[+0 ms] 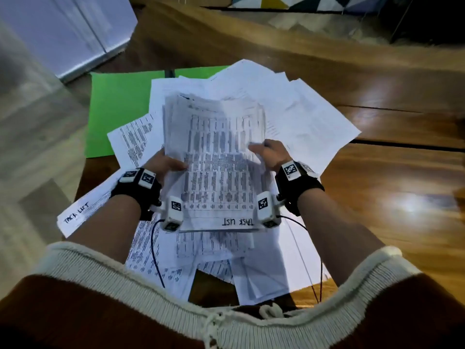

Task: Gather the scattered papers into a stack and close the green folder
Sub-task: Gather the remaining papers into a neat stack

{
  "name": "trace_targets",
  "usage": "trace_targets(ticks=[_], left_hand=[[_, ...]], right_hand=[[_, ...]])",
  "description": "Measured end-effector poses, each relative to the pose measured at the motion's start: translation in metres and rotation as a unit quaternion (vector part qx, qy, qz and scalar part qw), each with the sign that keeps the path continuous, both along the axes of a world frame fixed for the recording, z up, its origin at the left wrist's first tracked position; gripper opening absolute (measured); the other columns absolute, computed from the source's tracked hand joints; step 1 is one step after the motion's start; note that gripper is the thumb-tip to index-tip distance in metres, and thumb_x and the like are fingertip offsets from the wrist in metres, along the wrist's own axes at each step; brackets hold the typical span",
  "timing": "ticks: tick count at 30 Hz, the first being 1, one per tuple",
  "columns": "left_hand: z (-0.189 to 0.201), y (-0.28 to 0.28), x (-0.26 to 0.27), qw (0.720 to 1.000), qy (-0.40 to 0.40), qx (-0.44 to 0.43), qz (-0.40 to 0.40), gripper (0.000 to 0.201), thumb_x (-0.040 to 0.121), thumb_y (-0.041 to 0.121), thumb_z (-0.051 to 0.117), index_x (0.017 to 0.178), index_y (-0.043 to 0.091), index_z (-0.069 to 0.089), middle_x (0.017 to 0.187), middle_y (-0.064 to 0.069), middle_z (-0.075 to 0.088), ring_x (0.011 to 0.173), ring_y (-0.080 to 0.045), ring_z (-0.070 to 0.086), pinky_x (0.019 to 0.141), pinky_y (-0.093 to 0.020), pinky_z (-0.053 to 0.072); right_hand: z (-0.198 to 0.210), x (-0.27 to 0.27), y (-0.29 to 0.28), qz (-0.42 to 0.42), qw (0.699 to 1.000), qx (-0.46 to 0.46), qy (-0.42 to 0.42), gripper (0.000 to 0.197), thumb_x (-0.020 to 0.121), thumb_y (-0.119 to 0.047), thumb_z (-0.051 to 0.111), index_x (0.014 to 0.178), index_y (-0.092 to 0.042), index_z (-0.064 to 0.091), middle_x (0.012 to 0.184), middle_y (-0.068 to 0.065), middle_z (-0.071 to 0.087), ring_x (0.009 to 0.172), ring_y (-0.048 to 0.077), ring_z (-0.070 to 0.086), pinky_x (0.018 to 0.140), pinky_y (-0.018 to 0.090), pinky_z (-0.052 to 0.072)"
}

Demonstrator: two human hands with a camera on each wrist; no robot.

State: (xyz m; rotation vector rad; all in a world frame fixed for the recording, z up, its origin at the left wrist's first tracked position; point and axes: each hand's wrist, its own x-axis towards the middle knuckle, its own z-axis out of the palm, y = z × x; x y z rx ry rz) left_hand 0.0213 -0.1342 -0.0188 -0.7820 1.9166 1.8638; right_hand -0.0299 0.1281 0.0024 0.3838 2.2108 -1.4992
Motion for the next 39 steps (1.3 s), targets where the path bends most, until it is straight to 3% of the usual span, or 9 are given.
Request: trace_targets(ticks=[5, 9, 15, 18, 24, 28, 31, 34, 39], left_hand=[[-0.025, -0.053, -0.002, 0.997, -0.021, -0.002, 0.078, 0.034, 0.079, -0.022, 0.05, 0.088, 0.009, 0.06, 0.058, 0.002, 0.069, 0.063, -0.022, 0.064, 0.056, -0.024, 0.056], [-0.044, -0.085, 0.008, 0.994, -0.04, -0.027, 0.102, 0.035, 0.079, -0.021, 0.052, 0.1, 0.005, 0.062, 0.073, -0.006, 0.069, 0.076, -0.026, 0.063, 0.074, -0.035, 0.053], [-0.056, -0.09, 0.015, 0.992, -0.065, -0.053, 0.091, 0.025, 0.078, -0.015, 0.061, 0.081, 0.01, 0.06, 0.059, 0.001, 0.069, 0.071, -0.022, 0.06, 0.089, -0.038, 0.047], [-0.054, -0.09, 0.013, 0.992, -0.077, -0.05, 0.09, 0.02, 0.08, -0.013, 0.06, 0.08, 0.007, 0.06, 0.052, 0.004, 0.068, 0.07, -0.022, 0.059, 0.079, -0.034, 0.048], [-0.05, -0.084, 0.006, 0.989, -0.087, -0.041, 0.112, 0.017, 0.081, -0.014, 0.057, 0.078, 0.003, 0.059, 0.05, 0.003, 0.066, 0.066, -0.02, 0.059, 0.056, -0.021, 0.052], [-0.051, -0.083, 0.0, 0.989, -0.098, -0.019, 0.107, 0.018, 0.074, -0.01, 0.065, 0.09, -0.006, 0.059, 0.082, -0.016, 0.065, 0.083, -0.029, 0.062, 0.071, -0.026, 0.049], [-0.053, -0.079, -0.002, 0.988, -0.109, -0.032, 0.103, 0.044, 0.072, -0.011, 0.066, 0.113, -0.013, 0.051, 0.099, -0.023, 0.058, 0.082, -0.031, 0.06, 0.059, -0.024, 0.054], [-0.056, -0.078, -0.005, 0.986, -0.126, -0.062, 0.091, 0.044, 0.073, -0.013, 0.065, 0.114, -0.012, 0.05, 0.09, -0.021, 0.058, 0.077, -0.03, 0.059, 0.055, -0.024, 0.054], [-0.057, -0.082, -0.008, 0.982, -0.152, -0.09, 0.069, 0.046, 0.065, 0.006, 0.078, 0.102, -0.012, 0.057, 0.091, -0.024, 0.06, 0.083, -0.035, 0.062, 0.073, -0.028, 0.058]], right_hand=[[-0.019, -0.028, -0.017, 0.064, 0.985, 0.143, 0.067, 0.015, 0.088, -0.022, 0.054, 0.096, -0.013, 0.063, 0.086, 0.007, 0.066, 0.082, 0.025, 0.061, 0.078, 0.035, 0.051], [-0.026, -0.056, -0.026, 0.125, 0.939, 0.295, 0.126, 0.043, 0.084, -0.014, 0.058, 0.125, -0.007, 0.048, 0.123, 0.015, 0.051, 0.113, 0.031, 0.051, 0.093, 0.035, 0.042], [-0.04, -0.076, -0.05, 0.183, 0.928, 0.325, 0.009, 0.092, 0.076, -0.034, 0.076, 0.146, -0.007, 0.022, 0.144, 0.017, 0.038, 0.132, 0.034, 0.04, 0.106, 0.043, 0.039], [-0.045, -0.073, -0.056, 0.18, 0.944, 0.276, -0.031, 0.095, 0.076, -0.027, 0.077, 0.149, -0.011, 0.018, 0.143, 0.015, 0.044, 0.126, 0.031, 0.048, 0.096, 0.035, 0.044], [-0.04, -0.087, -0.05, 0.113, 0.95, 0.291, -0.021, 0.03, 0.081, -0.014, 0.065, 0.109, -0.004, 0.062, 0.091, 0.011, 0.062, 0.081, 0.023, 0.056, 0.041, 0.015, 0.038], [-0.034, -0.107, -0.011, 0.047, 0.933, 0.356, -0.03, 0.029, 0.08, -0.025, 0.061, 0.104, -0.008, 0.06, 0.123, 0.015, 0.059, 0.111, 0.03, 0.056, 0.083, 0.032, 0.046], [-0.038, -0.115, 0.017, 0.043, 0.891, 0.452, -0.02, 0.062, 0.075, -0.038, 0.068, 0.126, -0.009, 0.047, 0.136, 0.015, 0.043, 0.13, 0.034, 0.037, 0.105, 0.05, 0.032], [-0.042, -0.12, 0.026, 0.067, 0.917, 0.393, -0.014, 0.104, 0.062, -0.043, 0.083, 0.141, -0.007, 0.027, 0.142, 0.015, 0.034, 0.135, 0.033, 0.033, 0.109, 0.05, 0.033], [-0.037, -0.124, 0.028, 0.067, 0.944, 0.321, -0.036, 0.097, 0.063, -0.039, 0.082, 0.14, -0.007, 0.031, 0.136, 0.015, 0.046, 0.121, 0.032, 0.049, 0.096, 0.042, 0.047]])
